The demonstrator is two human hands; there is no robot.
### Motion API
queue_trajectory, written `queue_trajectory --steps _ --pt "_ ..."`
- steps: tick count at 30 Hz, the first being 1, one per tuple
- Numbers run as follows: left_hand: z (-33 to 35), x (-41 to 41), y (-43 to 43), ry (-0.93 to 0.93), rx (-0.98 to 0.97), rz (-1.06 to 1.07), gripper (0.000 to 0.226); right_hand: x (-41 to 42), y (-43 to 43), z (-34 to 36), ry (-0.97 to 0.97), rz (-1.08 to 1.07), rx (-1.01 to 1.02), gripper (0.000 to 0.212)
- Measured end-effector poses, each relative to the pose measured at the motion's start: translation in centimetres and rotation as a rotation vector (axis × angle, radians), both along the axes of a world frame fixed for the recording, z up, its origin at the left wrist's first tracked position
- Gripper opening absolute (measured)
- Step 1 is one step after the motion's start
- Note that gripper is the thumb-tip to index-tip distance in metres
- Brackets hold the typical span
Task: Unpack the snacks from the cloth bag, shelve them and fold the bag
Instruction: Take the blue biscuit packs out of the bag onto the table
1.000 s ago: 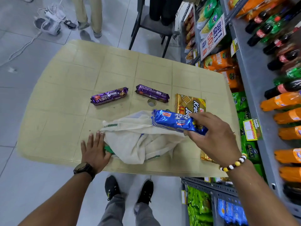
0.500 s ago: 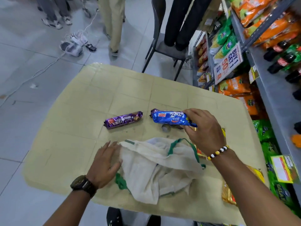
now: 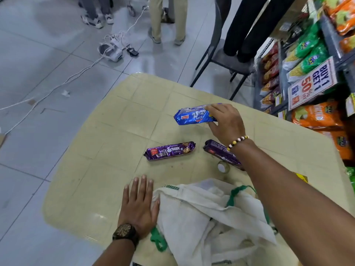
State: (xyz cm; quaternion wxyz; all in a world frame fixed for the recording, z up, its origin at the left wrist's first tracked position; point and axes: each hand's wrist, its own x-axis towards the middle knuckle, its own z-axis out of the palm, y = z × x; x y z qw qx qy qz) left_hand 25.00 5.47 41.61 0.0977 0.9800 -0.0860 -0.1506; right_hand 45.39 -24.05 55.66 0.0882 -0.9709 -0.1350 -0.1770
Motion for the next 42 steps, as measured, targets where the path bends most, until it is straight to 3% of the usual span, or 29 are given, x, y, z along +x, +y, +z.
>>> queue_trajectory --steps 8,18,20,27,35,42 --pt "-0.5 0.0 0.1 -0.018 0.017 -0.014 0.070 3.0 3.1 -5.1 0.122 -0.019 -0.052 0.042" --pt "-0.8 -0.1 -0.1 -0.022 0.053 0.005 0.070 2.6 2.2 -6.4 0.484 0.001 -0.389 0.033" --pt "-0.9 -0.2 0.0 -0.021 0.060 0.012 0.069 1.8 1.7 -6.3 0.491 -0.037 -0.324 0.032" --pt "-0.6 -0.2 -0.1 -0.015 0.075 0.012 0.070 -7.3 -0.6 -3.6 0.267 -0.173 0.218 0.026" --pt "0.5 -0.1 0.1 0.114 0.042 0.025 0.070 -22.7 -2.8 0.3 0.385 -0.235 0.172 0.029" --pt "3.6 1.1 0.0 0.308 0.060 0.006 0.070 -29.3 -4.3 3.5 0.475 -0.317 0.162 0.038"
